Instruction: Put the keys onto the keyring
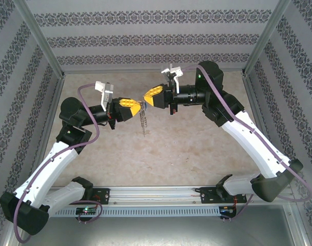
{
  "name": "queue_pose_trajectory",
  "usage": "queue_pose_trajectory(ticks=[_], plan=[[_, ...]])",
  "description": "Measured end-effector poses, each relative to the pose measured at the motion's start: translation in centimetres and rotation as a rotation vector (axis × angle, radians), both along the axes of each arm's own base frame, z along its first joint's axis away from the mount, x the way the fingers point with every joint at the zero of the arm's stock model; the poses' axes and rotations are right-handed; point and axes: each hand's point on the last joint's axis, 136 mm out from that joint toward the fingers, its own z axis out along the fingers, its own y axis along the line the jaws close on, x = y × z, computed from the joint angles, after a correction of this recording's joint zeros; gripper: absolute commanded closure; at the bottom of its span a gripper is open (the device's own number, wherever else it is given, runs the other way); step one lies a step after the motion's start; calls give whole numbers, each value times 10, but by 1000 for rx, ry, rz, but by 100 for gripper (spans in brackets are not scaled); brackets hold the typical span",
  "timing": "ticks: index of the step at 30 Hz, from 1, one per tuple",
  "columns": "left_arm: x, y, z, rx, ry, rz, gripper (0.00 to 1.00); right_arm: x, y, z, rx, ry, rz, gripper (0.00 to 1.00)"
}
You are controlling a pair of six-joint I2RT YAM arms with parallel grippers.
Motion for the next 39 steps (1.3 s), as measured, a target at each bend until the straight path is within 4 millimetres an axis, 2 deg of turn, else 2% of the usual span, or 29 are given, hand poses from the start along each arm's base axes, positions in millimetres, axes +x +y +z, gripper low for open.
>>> queue_pose_trajectory(ticks=[39], plan=[[-1, 0, 2, 3, -24, -1, 100, -13, 4, -2, 5, 64, 102, 100]])
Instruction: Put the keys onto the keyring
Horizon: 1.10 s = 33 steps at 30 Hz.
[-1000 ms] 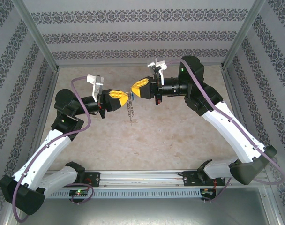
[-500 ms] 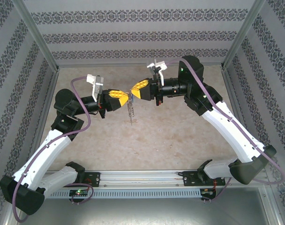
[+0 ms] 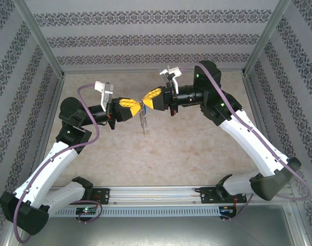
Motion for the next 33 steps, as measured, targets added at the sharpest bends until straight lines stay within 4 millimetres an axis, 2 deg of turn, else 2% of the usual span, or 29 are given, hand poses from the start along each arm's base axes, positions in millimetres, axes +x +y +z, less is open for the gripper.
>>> queue_pose_trajectory(ticks=[33], plan=[[-9, 0, -1, 46, -22, -17, 100, -13, 5, 0, -41, -36, 33, 100]])
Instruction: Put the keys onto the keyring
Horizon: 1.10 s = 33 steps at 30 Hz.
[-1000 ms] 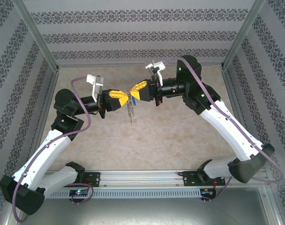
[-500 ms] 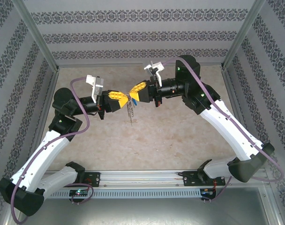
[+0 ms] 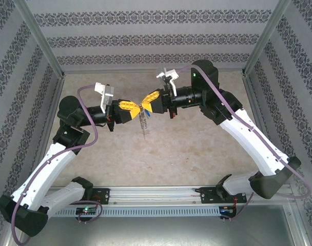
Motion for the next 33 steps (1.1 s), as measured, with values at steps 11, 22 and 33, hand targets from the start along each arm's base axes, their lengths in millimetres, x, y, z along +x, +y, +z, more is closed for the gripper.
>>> queue_pose_trajectory(ticks=[11, 22, 33], plan=[[0, 0, 0, 1, 2, 0, 100, -1, 2, 1, -7, -25, 4, 100], [-1, 0, 0, 3, 1, -8, 100, -3, 2, 1, -13, -62, 9, 100], [-2, -1, -1, 4, 2, -15, 100, -6, 2, 0, -12, -140, 15, 100]])
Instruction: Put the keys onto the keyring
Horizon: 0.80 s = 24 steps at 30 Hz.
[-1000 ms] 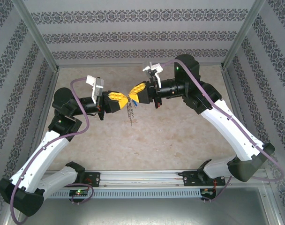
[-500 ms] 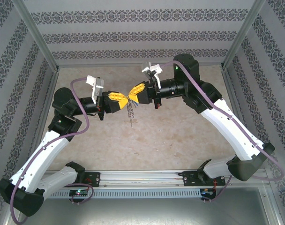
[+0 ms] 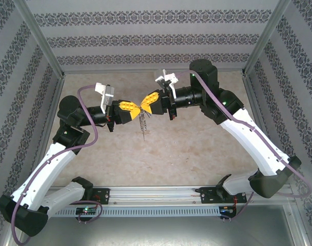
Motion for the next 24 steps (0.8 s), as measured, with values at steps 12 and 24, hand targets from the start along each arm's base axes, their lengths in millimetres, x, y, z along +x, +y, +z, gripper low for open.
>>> queue_pose_trajectory(ticks=[12, 24], plan=[[0, -2, 5, -21, 12, -11, 100, -2, -5, -1, -1, -74, -27, 100], [8, -1, 15, -62, 0, 25, 100, -4, -14, -16, -29, -94, -81, 74]])
